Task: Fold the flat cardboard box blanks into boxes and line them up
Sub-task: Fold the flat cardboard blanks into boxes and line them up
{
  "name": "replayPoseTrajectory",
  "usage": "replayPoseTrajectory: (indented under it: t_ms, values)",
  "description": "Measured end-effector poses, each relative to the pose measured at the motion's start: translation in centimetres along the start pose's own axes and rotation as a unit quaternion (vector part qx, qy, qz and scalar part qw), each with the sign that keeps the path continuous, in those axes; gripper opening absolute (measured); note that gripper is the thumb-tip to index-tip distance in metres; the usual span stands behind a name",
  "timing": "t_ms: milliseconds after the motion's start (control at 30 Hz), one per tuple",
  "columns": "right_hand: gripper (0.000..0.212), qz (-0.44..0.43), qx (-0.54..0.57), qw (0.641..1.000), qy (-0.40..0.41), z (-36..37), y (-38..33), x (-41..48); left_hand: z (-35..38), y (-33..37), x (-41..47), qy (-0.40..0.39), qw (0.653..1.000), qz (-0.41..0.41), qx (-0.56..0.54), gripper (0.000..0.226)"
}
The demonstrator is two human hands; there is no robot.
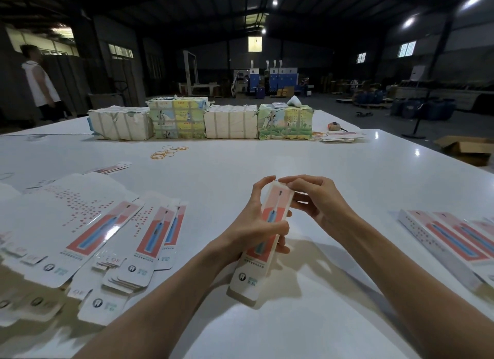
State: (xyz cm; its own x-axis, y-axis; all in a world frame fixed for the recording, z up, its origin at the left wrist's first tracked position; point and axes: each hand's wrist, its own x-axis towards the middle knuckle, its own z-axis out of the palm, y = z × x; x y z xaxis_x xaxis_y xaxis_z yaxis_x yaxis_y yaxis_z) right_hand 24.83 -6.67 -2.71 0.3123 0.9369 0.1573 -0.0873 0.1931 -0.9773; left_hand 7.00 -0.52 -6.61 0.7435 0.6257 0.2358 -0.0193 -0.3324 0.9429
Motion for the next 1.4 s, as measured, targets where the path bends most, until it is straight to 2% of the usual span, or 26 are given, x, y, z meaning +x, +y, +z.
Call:
replayPoseTrajectory:
  t_ms: [200, 333, 567, 767, 900, 967, 1067, 1167, 1233, 1300, 1400]
  values:
    - [0.021, -0.022, 0.009, 0.997, -0.079, 0.3, 0.4, -0.2, -0.5, -0.2, 0.1, 0.021, 0.998, -0.005, -0.051, 0.093]
    - [0.021, -0.089, -0.085, 0.992, -0.029, 1.4, 1.4, -0.6, -0.8, 0.0, 0.3, 0.041, 0.995, -0.024, -0.088, 0.09]
    - [0.02, -0.184, -0.2, 0.962, 0.03, 1.0, 1.3, -0.8, -0.5, 0.0, -0.1, 0.016, 0.99, -0.047, -0.13, 0.091]
    - [0.019, -0.186, -0.202, 0.961, 0.028, 0.7, 2.2, -0.7, -0.7, -0.4, -0.5, 0.014, 0.982, -0.066, -0.176, 0.09]
    - [0.038, -0.167, -0.275, 0.947, 0.013, 1.8, 3.4, -0.6, -0.4, -0.6, -0.3, 0.064, 0.973, -0.069, -0.212, 0.087]
    - [0.047, -0.191, -0.349, 0.917, 0.0, 2.2, 3.3, -0.9, -0.2, 0.0, 0.0, 0.119, 0.96, -0.061, -0.247, 0.085]
    - [0.042, -0.242, -0.495, 0.834, -0.039, 2.5, 2.4, -1.6, 0.1, 0.8, 0.3, 0.164, 0.936, -0.044, -0.309, 0.075]
    - [0.062, -0.194, -0.55, 0.807, -0.093, 2.9, 1.7, -2.6, -0.1, 1.1, 0.0, 0.139, 0.911, -0.045, -0.386, 0.072]
    - [0.064, -0.163, -0.569, 0.8, -0.102, 2.7, 1.5, -3.2, -0.1, 1.0, -0.1, 0.087, 0.919, -0.066, -0.378, 0.089]
    - [0.044, -0.17, -0.581, 0.792, -0.08, 1.8, 1.1, -4.0, 0.1, 0.9, -0.2, 0.06, 0.933, -0.084, -0.344, 0.098]
    - [0.034, -0.15, -0.61, 0.778, -0.003, -0.7, -0.1, -5.2, 0.6, 0.6, -0.3, 0.046, 0.966, -0.094, -0.234, 0.085]
